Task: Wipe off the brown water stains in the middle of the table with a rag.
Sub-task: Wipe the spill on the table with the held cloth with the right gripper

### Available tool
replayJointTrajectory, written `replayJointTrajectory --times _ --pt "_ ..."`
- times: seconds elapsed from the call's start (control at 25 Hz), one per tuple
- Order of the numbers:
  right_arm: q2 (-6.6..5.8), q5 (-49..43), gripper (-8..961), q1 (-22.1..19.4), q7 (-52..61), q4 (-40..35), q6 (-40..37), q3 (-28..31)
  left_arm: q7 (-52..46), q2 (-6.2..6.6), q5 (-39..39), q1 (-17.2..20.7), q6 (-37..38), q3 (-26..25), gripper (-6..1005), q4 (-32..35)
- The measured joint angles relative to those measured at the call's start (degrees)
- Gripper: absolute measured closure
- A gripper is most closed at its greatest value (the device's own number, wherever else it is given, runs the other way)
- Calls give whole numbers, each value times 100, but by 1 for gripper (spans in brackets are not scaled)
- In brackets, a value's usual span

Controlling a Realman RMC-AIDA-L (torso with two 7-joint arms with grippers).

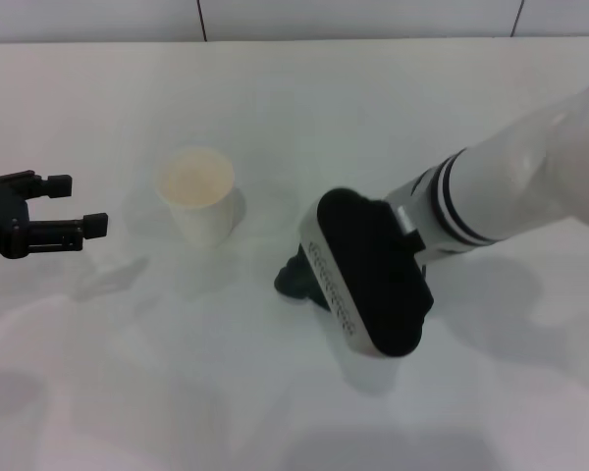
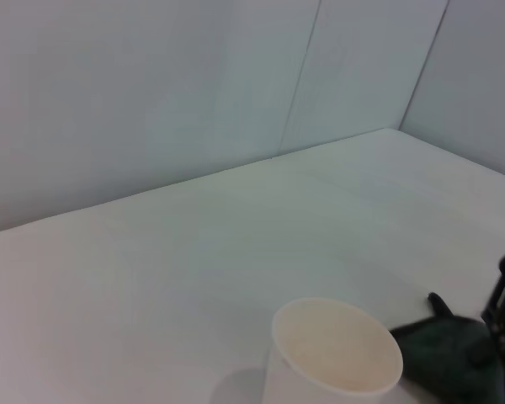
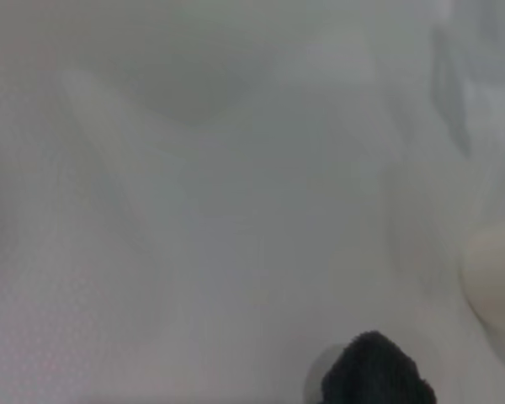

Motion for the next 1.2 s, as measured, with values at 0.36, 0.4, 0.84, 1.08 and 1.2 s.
replayJointTrajectory --times 0.36,0.4,0.84,1.08,1.2 --pt "15 -30 842 79 -19 315 483 -179 0 -4 -8 -18 -16 0 109 0" --pt "14 -40 842 96 -4 378 533 -164 0 -8 -20 -20 -17 0 109 0" --pt "10 -229 843 89 306 668 978 599 0 -17 -55 -9 -19 0 109 0" --pt "-3 -192 843 57 295 671 834 596 0 -18 -55 -10 -19 0 108 0" --pt "2 -212 843 68 263 632 708 250 0 -18 -52 -10 -18 0 107 0"
